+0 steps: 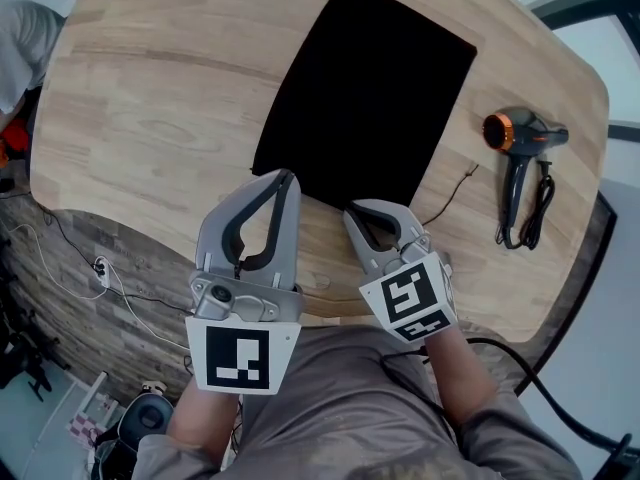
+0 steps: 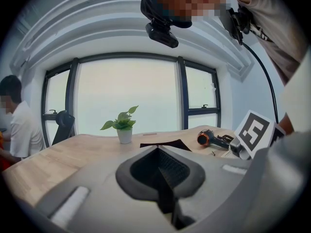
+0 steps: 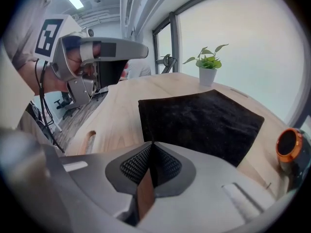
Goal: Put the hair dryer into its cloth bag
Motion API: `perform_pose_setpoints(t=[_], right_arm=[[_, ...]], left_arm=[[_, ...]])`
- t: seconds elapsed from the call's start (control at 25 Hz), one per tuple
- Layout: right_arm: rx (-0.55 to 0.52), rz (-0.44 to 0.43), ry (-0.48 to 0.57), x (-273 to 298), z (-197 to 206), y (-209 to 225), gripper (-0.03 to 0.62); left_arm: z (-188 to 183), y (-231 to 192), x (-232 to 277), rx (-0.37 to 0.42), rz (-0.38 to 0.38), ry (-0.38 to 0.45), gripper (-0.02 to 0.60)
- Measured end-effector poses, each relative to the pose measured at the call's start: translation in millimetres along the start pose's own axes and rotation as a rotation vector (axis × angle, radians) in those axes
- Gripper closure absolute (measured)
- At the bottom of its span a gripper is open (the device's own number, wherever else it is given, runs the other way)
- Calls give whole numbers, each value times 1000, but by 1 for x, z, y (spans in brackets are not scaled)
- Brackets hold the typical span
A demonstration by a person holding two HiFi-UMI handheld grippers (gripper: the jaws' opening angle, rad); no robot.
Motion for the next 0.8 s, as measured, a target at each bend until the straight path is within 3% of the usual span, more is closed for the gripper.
perform_pose_setpoints(t=[0.2,0.48,0.68,0.8], right_arm=[[5,-8,41,-10,-10,1,556],[-21,47,106,-38,-33,11,557],[-74,110,179,-69,-62,26,559],[-106,143,221,-90,-80,35,559]], left_arm=[[-4,0,-3,3,-3,9,581],[-22,8,-11,38,6,41,581],[-45,18,-14,117,50,67,581],[-56,30,-12,176,104,70,529]])
Point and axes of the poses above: the fingertips, and each gripper's own axes: x forward along the fingers, y to its right, z out of its underside, the point moved 4 cm from there along -x, backward along the fingers, and after that the axes turned 1 degree about -y, right-handed, at the moved point
